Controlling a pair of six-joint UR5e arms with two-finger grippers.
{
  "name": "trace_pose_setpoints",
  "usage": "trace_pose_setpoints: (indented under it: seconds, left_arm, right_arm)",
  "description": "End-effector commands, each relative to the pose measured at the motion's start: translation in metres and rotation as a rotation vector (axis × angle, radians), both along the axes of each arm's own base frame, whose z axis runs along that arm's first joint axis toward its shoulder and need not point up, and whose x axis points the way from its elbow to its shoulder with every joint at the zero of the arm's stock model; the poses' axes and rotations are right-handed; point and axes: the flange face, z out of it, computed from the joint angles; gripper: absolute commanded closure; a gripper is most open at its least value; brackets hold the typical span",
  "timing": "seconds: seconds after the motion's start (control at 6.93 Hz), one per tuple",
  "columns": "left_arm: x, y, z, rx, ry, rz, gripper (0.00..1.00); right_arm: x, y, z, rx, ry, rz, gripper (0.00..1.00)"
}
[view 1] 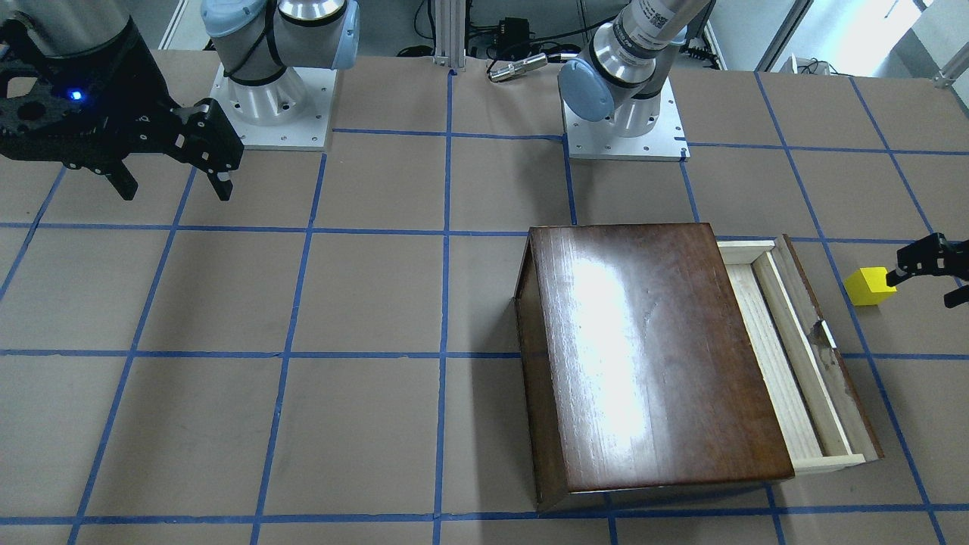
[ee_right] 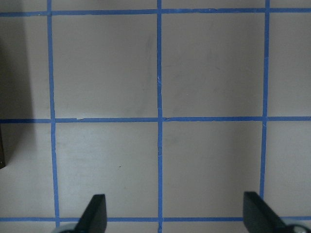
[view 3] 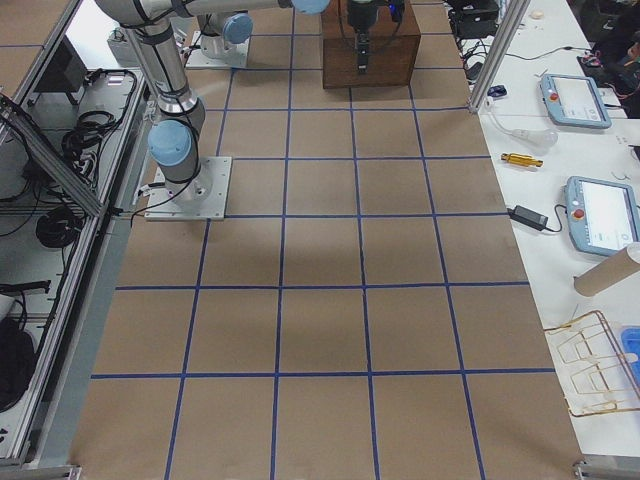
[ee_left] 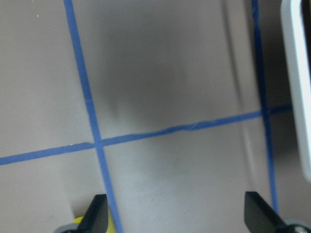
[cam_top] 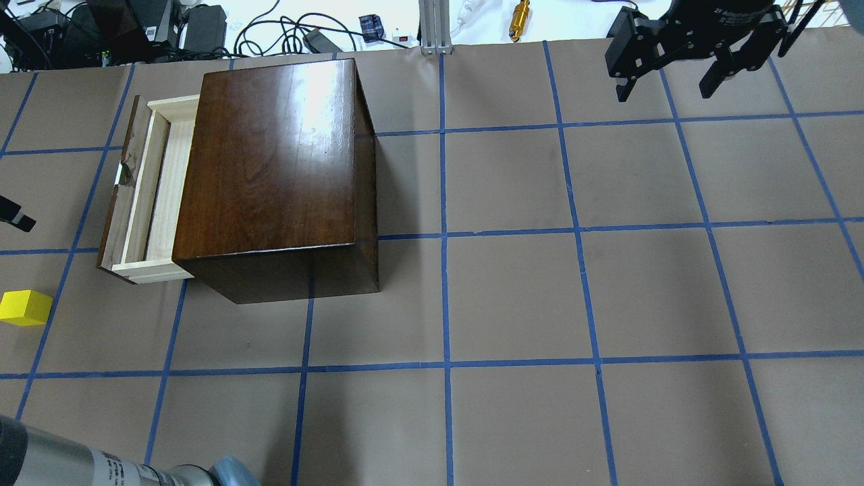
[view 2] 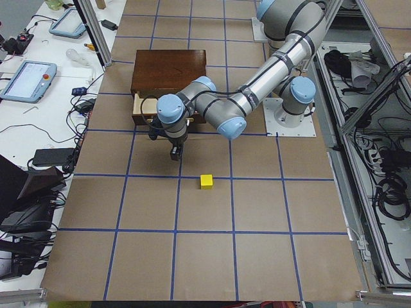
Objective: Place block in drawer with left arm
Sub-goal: 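Release the handle and move the left gripper over the yellow cube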
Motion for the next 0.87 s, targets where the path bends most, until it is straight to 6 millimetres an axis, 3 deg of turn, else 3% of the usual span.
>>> trace_pose_setpoints:
  seconds: [0.0,0.29,0.72]
  left_arm:
    - [0.021,0.028,-0.020,-0.020,0.024,-0.271,0.00]
    - [0.033,0.047,-0.050,-0.100,-0.073,-0.493,0.00]
    - [0.023,0.062,-0.087,-0.137,-0.148,-0.816,0.00]
  right_arm:
    - [0.000,0.000,0.000,0.000,0.000,0.000,0.00]
    - [0.000,0.000,0.000,0.000,-0.001,0.000,0.00]
    - [0.000,0.000,0.000,0.000,-0.001,0.000,0.00]
